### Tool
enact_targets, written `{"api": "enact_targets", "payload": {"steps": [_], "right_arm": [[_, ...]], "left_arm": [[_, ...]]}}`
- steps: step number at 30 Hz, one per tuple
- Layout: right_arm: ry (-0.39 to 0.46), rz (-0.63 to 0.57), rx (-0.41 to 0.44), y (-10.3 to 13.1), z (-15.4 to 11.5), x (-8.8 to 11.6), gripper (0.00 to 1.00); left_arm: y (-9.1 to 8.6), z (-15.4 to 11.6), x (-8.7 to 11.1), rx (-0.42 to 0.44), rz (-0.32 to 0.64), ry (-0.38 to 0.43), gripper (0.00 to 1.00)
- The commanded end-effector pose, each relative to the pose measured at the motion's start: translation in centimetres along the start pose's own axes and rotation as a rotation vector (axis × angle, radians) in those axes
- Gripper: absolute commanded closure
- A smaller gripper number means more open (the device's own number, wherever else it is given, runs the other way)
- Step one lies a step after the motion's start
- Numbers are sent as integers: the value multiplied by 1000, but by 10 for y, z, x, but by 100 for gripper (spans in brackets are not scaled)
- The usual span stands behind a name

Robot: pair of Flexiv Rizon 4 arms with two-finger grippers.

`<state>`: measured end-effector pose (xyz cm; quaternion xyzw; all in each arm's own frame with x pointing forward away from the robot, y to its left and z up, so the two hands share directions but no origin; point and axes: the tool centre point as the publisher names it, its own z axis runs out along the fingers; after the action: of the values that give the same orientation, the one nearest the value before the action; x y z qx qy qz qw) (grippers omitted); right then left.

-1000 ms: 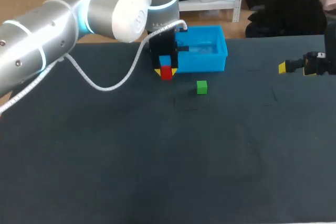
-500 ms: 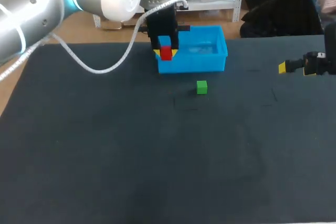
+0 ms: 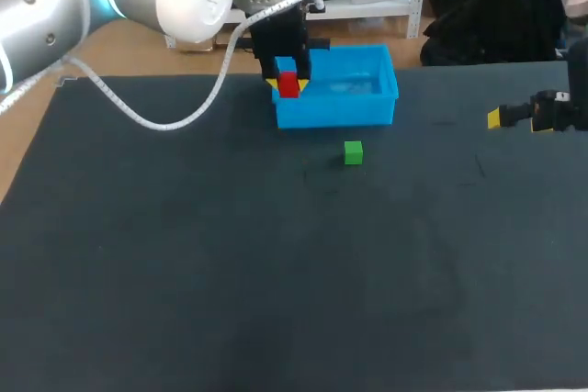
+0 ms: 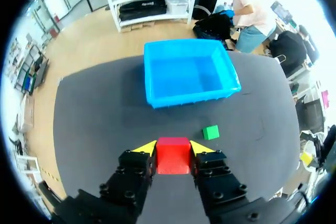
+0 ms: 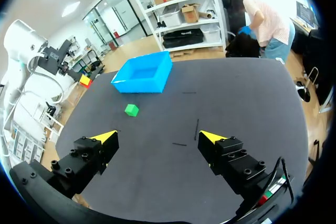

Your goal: Use the left arm to pick the red cube and place it into the blue plastic box first, then use the right arm to grasp the green cube and put it into the same blue plastic box after the first action is fully finished.

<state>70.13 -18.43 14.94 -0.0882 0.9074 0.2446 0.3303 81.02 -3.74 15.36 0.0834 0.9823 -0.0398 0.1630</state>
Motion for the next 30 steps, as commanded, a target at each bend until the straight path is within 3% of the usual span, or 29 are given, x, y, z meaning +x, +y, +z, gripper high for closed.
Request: {"api": "enact_targets", "payload": {"steps": [1,15,22,30], "right_arm": [[0,-1,0,0,0,0,0],[0,-1,0,0,0,0,0],[0,-1,0,0,0,0,0],[0,-1,0,0,0,0,0]], "left_arm": [[5,-3,5,49,52,-76,100],[24,-1,-3,132,161,-211,100],[26,0,-4,140,175,-220,100],[27,6,-20,153,193,-236,100]]}}
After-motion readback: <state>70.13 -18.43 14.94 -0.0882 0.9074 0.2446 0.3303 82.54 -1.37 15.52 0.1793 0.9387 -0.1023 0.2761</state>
